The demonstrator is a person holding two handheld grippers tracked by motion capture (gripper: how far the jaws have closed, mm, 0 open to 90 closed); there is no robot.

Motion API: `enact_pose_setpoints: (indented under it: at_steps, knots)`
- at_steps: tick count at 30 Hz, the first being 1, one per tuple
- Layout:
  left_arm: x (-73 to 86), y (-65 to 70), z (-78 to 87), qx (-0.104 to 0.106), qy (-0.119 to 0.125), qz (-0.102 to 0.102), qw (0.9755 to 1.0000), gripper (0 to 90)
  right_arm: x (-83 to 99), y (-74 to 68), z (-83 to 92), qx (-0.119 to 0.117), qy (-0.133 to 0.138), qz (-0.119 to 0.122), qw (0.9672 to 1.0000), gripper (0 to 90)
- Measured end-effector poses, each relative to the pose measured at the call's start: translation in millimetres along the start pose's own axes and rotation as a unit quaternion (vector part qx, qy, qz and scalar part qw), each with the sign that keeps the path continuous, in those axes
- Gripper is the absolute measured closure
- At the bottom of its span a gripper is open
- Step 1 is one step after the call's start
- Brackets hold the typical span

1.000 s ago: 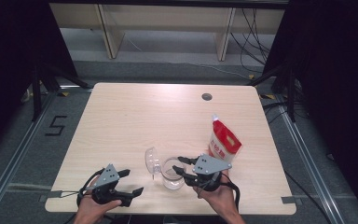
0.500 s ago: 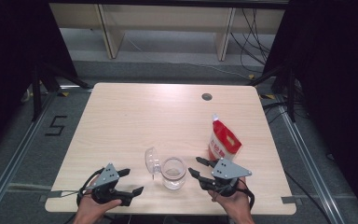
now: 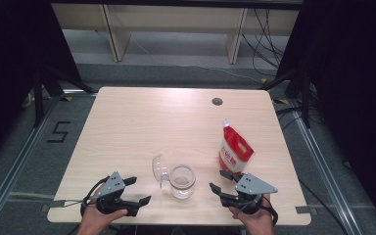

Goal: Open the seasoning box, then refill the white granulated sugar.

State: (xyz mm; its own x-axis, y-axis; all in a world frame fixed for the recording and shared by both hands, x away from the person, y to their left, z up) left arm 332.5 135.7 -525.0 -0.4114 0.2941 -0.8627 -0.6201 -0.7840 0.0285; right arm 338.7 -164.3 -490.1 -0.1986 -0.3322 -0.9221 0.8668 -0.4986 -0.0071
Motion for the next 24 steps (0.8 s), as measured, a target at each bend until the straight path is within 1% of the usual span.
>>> enact_pose_setpoints:
  at_steps: [2,3,4,5,6,7,8,9,10,11,12,13,14,15,16,17,18,19,20,21,22,23,24]
  knots:
    - [0.7,0.0,0.6,-0.001,-0.001,0.0,1.0,16.0,3.5,1.1,4.9,0.007,-0.003,-0.011,0.9999,44.4]
    - [0.7,-0.5,0.9,0.0,-0.001,-0.005,1.0,16.0,3.9,2.3,6.5,0.008,0.002,-0.006,0.9999,44.4]
    - [0.3,0.6,0.7,0.002,0.002,0.001,1.0,16.0,5.2,2.7,8.6,0.01,0.001,-0.008,0.9999,44.2]
    - [0.0,0.5,1.0,0.003,0.003,-0.003,1.0,16.0,6.8,1.3,11.1,0.005,-0.003,-0.018,0.9998,44.1]
    - [0.0,0.5,1.0,0.003,0.003,-0.003,1.0,16.0,6.8,1.3,11.1,0.005,-0.003,-0.018,0.9998,44.1]
    - [-0.4,0.9,1.1,0.003,0.004,0.0,1.0,16.0,9.2,2.9,16.7,0.02,-0.002,-0.024,0.9995,44.1]
    - [-0.6,0.8,1.2,0.003,0.005,0.0,1.0,16.0,10.4,3.0,18.4,0.024,-0.003,-0.026,0.9994,43.9]
    - [-0.7,0.8,1.1,0.002,0.006,0.001,1.0,16.0,11.2,6.2,20.3,0.03,-0.002,-0.013,0.9995,43.7]
    - [-0.7,0.8,1.1,0.002,0.006,0.001,1.0,16.0,11.2,6.2,20.3,0.03,-0.002,-0.013,0.9995,43.7]
    - [-0.7,0.7,0.5,0.002,0.005,0.003,1.0,16.0,15.5,8.5,24.7,0.035,-0.006,-0.022,0.9991,43.0]
    - [-0.8,0.7,0.4,0.001,0.006,0.002,1.0,16.0,16.8,9.4,26.4,0.038,-0.004,-0.028,0.9989,42.5]
    - [-0.8,0.5,0.3,0.001,0.006,-0.001,1.0,16.0,18.6,9.7,28.1,0.04,-0.005,-0.04,0.9984,42.0]
    - [-0.7,0.9,0.2,0.002,0.005,-0.001,1.0,16.0,19.8,10.8,29.6,0.039,-0.006,-0.038,0.9985,42.0]
    - [-0.7,0.9,0.3,0.003,0.005,-0.002,1.0,16.0,20.2,14.2,33.2,0.055,-0.006,-0.028,0.9981,41.6]
    - [-0.8,0.5,0.5,0.002,0.006,-0.006,1.0,16.0,22.0,12.3,34.5,0.05,-0.01,-0.044,0.9977,41.5]
    - [-1.1,-0.5,0.5,0.004,0.008,-0.015,0.9999,16.0,22.8,14.3,37.2,0.061,-0.01,-0.043,0.9971,41.0]
    - [-1.3,-0.3,0.3,0.003,0.009,-0.012,0.9999,16.0,23.3,14.9,38.6,0.064,-0.007,-0.053,0.9965,40.3]
    - [-1.2,0.1,0.0,0.003,0.008,-0.008,0.9999,16.0,24.7,16.9,41.4,0.074,-0.011,-0.056,0.9956,39.0]
    - [-0.2,-1.2,0.5,-0.002,0.003,-0.015,0.9999,16.0,24.7,19.7,42.7,0.082,-0.005,-0.057,0.995,37.9]
    - [0.4,-1.6,0.5,-0.004,0.002,-0.017,0.9998,16.0,26.2,21.7,45.5,0.091,-0.008,-0.065,0.9937,35.8]
    - [0.7,-0.8,0.7,0.001,0.003,-0.017,0.9999,16.0,26.6,24.9,46.0,0.098,-0.003,-0.07,0.9928,33.1]
    - [0.8,-1.0,0.7,0.0,0.002,-0.018,0.9998,16.0,27.0,28.9,48.3,0.108,-0.002,-0.071,0.9916,32.0]
    - [0.9,-2.1,0.2,-0.003,0.001,-0.02,0.9998,16.0,27.1,33.3,48.2,0.109,0.001,-0.063,0.992,31.4]
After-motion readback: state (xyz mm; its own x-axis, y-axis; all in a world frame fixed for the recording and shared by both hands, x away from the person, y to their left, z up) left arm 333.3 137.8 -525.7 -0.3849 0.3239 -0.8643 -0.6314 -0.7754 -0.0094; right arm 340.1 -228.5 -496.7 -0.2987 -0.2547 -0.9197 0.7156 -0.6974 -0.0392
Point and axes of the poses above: each handheld gripper's, and its own axes: z roughly backward along the jaws, x roughly out of its underside, y roughly to its right, the point moved 7 cm from there along -z, roughly forward along the jaws, and after that the axes turned 12 degrees about -x, right-handed, at the moved point
